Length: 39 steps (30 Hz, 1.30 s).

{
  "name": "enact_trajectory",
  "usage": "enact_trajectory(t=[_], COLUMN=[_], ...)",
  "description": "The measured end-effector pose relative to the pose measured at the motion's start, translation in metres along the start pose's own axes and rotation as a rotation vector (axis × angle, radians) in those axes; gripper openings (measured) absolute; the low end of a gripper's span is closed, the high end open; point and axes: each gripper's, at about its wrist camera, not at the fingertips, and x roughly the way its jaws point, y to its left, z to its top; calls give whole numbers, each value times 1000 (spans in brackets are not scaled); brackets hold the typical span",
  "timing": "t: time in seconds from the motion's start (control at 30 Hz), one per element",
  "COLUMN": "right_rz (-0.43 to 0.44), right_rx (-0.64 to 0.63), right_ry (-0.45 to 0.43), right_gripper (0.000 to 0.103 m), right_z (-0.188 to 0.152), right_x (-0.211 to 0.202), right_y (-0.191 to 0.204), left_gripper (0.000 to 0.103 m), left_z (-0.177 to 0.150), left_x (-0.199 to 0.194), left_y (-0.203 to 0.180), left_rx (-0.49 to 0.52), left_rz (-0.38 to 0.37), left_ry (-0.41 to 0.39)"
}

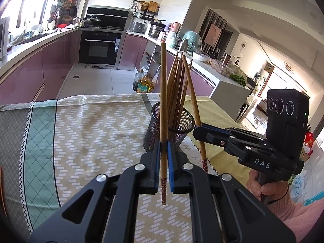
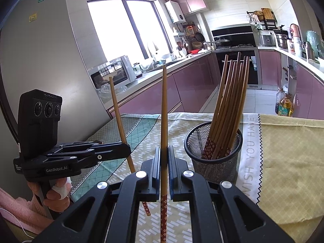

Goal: Organize utensils
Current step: 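Lift both held chopsticks upright and carry them over the black mesh holder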

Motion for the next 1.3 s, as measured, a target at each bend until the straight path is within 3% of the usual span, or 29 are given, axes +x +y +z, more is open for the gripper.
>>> enact_trajectory(t=[1.3], right_rz=[-34], right_rx=[9], right_ry=[-43], right_gripper=[6], right_z=[11], right_x=[-9], right_y=[-10], left_gripper=[7], left_z=[12], left_x=[3], left_y=[-4], left_rx=[21], left_rz=[2], left_ry=[-14])
